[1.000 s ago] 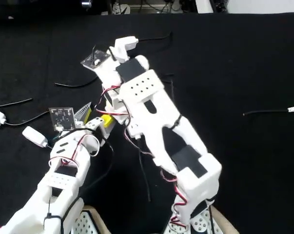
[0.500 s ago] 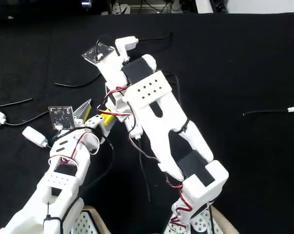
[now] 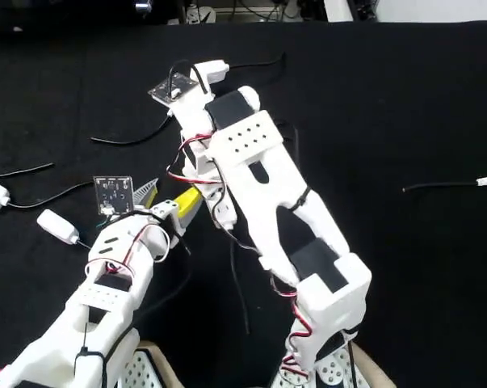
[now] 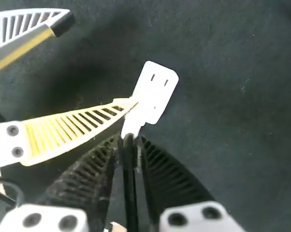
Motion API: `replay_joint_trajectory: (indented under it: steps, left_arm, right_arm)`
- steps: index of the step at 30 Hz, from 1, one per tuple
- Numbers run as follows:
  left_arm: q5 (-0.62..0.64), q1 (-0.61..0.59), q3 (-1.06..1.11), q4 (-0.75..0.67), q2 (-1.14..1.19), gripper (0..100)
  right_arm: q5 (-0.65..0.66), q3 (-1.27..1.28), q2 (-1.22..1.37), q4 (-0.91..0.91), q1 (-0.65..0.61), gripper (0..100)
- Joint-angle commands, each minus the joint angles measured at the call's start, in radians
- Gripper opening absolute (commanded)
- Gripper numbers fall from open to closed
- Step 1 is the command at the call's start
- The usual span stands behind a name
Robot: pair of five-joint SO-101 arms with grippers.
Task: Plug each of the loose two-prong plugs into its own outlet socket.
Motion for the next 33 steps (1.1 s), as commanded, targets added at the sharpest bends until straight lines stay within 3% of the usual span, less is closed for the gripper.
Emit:
replay_joint_trajectory:
  steps: [1, 14, 21, 33]
  left_arm:
    - [-0.006, 0.018, -0.013, 0.003, -0.012, 33]
    - [-0.006, -0.042, -0.013, 0.005, -0.018, 33]
    - [-0.005, -0.165, -0.001, 0.005, -0.020, 33]
    - [0.000, -0.176, -0.004, -0.002, -0.020, 33]
  right_arm:
    - [0.000, 0.035, -0.004, 0.018, 0.011, 1.5]
    - [0.040, 0.147, -0.004, 0.014, 0.018, 2.1]
    - [0.051, 0.170, -0.002, 0.014, 0.014, 15.9]
    - [0.311, 0.157, 0.246, -0.029, -0.002, 15.9]
